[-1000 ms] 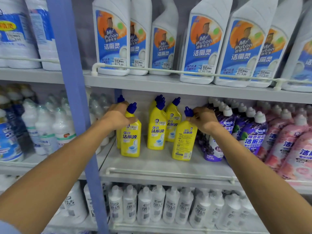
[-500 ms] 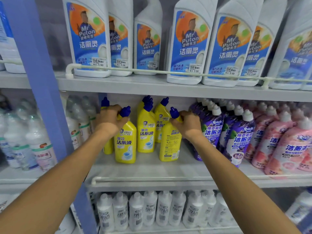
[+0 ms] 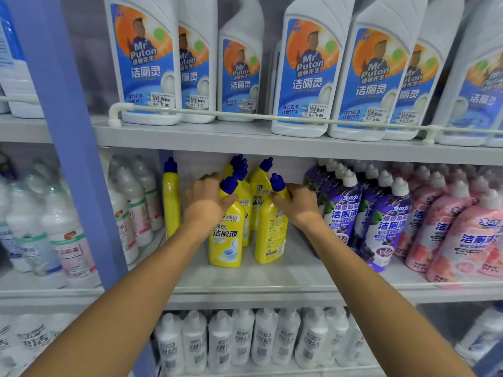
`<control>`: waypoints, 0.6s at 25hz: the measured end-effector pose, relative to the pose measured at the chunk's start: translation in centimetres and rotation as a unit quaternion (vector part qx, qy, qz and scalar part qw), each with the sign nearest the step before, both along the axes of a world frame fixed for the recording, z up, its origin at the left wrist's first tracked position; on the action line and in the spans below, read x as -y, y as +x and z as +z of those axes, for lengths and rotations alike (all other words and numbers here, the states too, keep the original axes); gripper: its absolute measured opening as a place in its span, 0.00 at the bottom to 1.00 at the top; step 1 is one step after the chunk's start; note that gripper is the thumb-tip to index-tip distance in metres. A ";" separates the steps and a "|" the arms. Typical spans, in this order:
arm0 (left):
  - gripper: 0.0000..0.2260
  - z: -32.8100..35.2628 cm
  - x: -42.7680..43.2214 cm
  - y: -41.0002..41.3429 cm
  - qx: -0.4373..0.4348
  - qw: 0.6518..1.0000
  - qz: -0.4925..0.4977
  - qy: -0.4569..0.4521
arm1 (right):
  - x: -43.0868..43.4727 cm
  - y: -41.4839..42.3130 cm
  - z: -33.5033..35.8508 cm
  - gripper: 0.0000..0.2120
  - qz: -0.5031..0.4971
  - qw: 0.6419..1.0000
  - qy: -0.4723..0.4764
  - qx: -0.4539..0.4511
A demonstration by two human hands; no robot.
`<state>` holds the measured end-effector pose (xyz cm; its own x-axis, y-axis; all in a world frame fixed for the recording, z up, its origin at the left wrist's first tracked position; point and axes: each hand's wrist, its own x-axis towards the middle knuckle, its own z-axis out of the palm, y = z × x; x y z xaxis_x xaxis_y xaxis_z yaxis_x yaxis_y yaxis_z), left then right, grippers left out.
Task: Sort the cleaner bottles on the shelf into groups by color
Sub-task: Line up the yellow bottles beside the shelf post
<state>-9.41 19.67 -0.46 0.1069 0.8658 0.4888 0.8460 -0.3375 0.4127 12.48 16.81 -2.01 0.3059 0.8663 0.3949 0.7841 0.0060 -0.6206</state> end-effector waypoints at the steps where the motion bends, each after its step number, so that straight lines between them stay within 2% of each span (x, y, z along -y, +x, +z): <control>1: 0.19 0.0 0.0 -0.1 0.005 1.000 -0.001 -0.002 | 0.1 0.1 0.0 0.15 -0.010 1.000 -0.009 -0.003; 4: 0.19 0.1 0.1 0.0 0.011 1.000 0.001 -0.004 | -0.1 0.2 -0.3 0.16 -0.031 0.999 -0.025 -0.015; 6: 0.19 -0.1 0.3 0.0 0.014 1.000 -0.003 0.005 | 0.0 0.5 -0.6 0.14 0.003 0.999 -0.022 -0.030; 8: 0.20 -0.3 0.5 -0.1 0.013 1.000 -0.006 0.012 | 0.0 1.2 -1.1 0.14 0.089 0.990 -0.007 -0.111; 10: 0.20 -0.3 0.5 -0.1 0.013 1.000 -0.009 0.011 | 0.7 1.7 -1.0 0.11 0.169 0.962 -0.008 -0.216; 11: 0.20 -0.3 0.5 -0.1 0.012 1.000 -0.009 0.010 | 1.0 1.5 -0.8 0.11 0.180 0.956 -0.013 -0.231; 13: 0.20 -0.3 0.5 0.1 0.012 1.000 -0.007 0.011 | 0.7 0.9 -0.9 0.11 0.140 0.968 -0.017 -0.209; 15: 0.20 -0.4 0.5 0.1 0.012 1.000 -0.008 0.013 | 0.5 -0.2 -0.9 0.17 0.069 0.986 -0.038 -0.144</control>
<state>-9.27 19.19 -0.85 0.1087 0.8511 0.5135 0.8298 -0.3622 0.4246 12.33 16.33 -2.96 0.2728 0.9316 0.2403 0.5696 0.0450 -0.8207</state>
